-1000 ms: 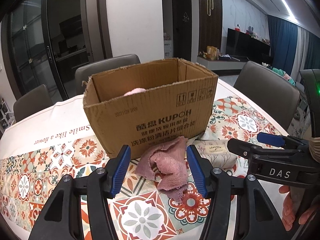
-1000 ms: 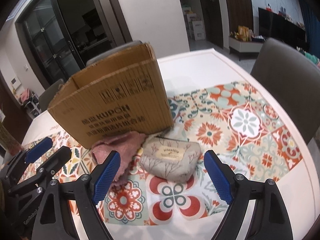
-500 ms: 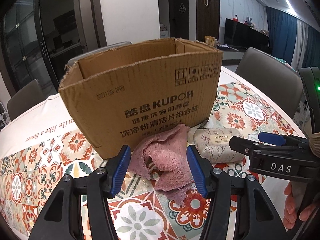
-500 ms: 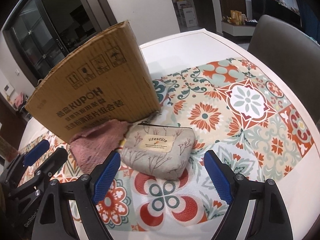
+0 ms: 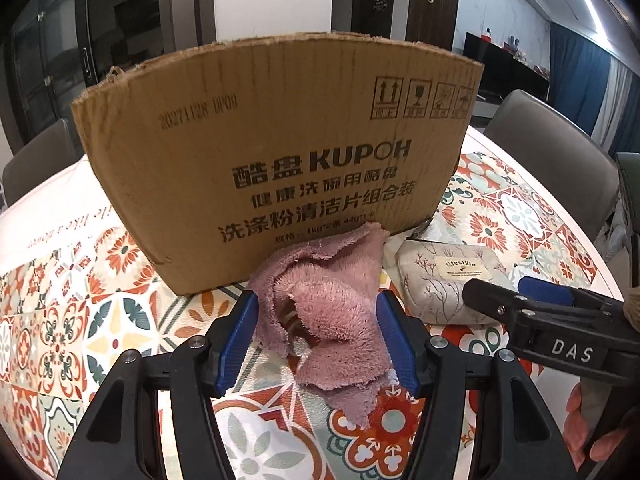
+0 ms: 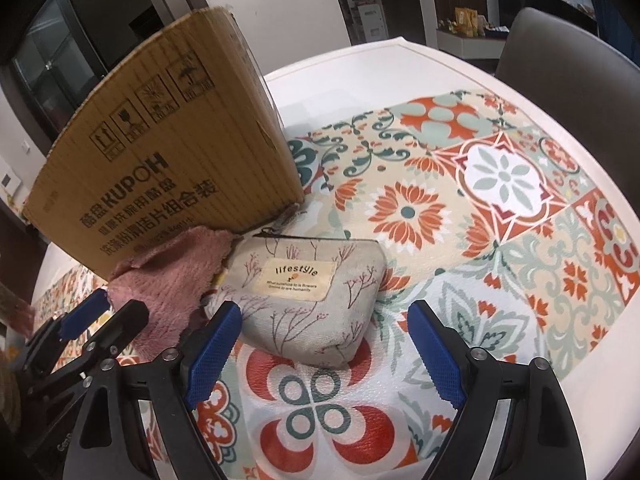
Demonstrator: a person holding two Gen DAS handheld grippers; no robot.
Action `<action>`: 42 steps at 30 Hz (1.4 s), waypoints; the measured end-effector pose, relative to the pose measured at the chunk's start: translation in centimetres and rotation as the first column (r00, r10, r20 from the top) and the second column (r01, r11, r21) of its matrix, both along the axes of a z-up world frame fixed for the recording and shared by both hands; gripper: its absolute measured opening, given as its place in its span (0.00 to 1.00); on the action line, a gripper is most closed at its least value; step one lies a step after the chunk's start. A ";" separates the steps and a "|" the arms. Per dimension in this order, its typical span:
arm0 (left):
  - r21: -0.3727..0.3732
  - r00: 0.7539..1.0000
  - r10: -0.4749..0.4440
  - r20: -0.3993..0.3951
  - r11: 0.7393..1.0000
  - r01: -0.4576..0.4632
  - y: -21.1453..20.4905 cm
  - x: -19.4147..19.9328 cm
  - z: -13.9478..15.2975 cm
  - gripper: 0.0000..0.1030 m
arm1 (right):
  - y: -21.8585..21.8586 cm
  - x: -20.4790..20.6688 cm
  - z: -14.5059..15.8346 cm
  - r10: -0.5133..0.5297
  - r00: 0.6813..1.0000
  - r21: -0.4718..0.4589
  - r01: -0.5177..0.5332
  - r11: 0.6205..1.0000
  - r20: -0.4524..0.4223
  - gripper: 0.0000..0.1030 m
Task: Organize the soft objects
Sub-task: 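Withdraw both tools from the box toward the pink towel and beige pouch, then grasp the pink towel with the left tool while the right tool grasps the beige pouch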
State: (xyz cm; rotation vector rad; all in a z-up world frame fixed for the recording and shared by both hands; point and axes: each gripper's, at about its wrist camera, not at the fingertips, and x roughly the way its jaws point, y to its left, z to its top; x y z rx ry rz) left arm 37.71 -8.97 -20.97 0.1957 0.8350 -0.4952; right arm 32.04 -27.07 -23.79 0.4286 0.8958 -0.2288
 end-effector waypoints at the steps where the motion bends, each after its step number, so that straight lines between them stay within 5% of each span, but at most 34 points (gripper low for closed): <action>1: 0.003 1.000 0.001 -0.002 1.000 -0.001 -0.1 0.1 -0.2 0.59 | 0.0 0.0 -0.2 0.000 1.000 0.004 0.000 1.000 -0.004 0.83; 7: 0.018 1.000 0.005 -0.011 1.000 -0.004 -0.5 0.7 -0.9 0.58 | 0.1 0.3 -0.9 0.010 1.000 0.004 -0.010 1.000 -0.017 0.79; 11: 0.020 0.999 0.005 -0.035 1.000 -0.004 -0.6 1.0 -1.3 0.48 | 0.6 0.8 -1.1 0.029 0.999 -0.045 -0.031 0.998 -0.036 0.75; 19: 0.014 0.998 0.010 -0.069 1.000 -0.010 -0.5 1.3 -1.8 0.22 | 1.5 1.3 -1.0 0.070 0.995 -0.110 -0.077 0.991 -0.067 0.44; 23: 0.006 0.996 0.027 -0.082 1.000 -0.027 -0.4 1.1 -1.8 0.17 | 1.2 1.1 -0.9 0.081 0.994 -0.107 -0.089 0.990 -0.075 0.35; 26: 0.001 0.995 0.038 -0.088 0.999 -0.039 -0.4 0.9 -1.8 0.15 | 1.0 0.9 -0.6 0.090 0.993 -0.090 -0.096 0.991 -0.070 0.18; 42: -0.029 0.996 0.075 -0.036 0.997 -0.076 0.6 -1.3 1.1 0.14 | 1.0 -0.9 2.6 0.119 0.993 -0.068 -0.119 0.991 -0.009 0.16</action>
